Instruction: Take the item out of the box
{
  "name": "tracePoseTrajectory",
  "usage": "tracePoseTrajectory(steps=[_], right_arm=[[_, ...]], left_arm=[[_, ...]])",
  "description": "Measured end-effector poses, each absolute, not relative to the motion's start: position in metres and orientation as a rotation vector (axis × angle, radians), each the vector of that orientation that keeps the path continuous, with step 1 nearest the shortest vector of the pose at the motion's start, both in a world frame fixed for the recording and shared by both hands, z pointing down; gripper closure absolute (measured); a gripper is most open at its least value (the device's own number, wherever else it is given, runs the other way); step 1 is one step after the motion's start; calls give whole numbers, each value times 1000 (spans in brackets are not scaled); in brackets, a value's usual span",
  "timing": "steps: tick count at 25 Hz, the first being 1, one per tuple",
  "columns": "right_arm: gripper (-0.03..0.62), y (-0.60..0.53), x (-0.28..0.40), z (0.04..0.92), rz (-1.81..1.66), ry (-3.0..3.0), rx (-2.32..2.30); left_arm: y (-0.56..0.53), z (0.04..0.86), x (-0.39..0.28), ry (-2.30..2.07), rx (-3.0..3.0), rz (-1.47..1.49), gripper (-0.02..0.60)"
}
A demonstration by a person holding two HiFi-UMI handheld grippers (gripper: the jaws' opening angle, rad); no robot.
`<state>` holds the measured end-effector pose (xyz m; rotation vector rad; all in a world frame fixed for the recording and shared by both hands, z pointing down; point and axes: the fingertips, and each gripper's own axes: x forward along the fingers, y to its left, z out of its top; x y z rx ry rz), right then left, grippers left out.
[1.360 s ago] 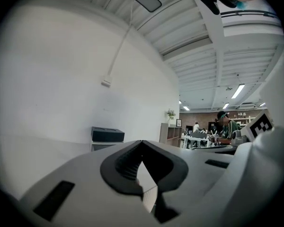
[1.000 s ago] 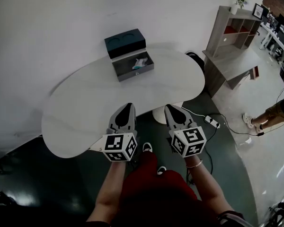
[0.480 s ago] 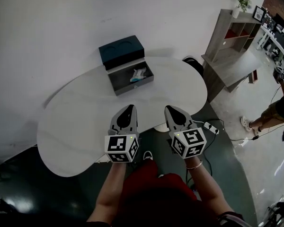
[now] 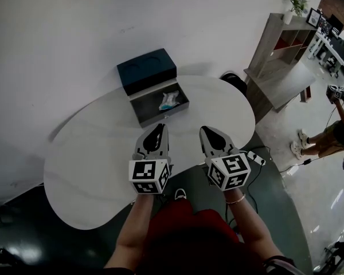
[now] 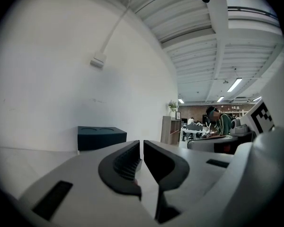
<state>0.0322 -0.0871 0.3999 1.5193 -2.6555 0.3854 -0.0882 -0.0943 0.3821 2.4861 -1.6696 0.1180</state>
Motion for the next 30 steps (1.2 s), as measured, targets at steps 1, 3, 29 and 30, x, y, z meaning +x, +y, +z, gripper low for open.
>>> tracePoseTrajectory(steps=[1,3,29,30], right_arm=[[579,-91,30,399,385,-2652,1524],[579,-97,27,399,387,-2646,1529],[579,-146,17,416,445,-2583,1545],[579,-150,17,417,448,-2585,1539]], left_arm=[[-98,383,-89,-1663,2488,121,558],[-106,384,-91,-1650,2488,126,557],[-179,430,-100,-1544,2423,390,454],[-183,432,-100,-1546,2413,410,453]])
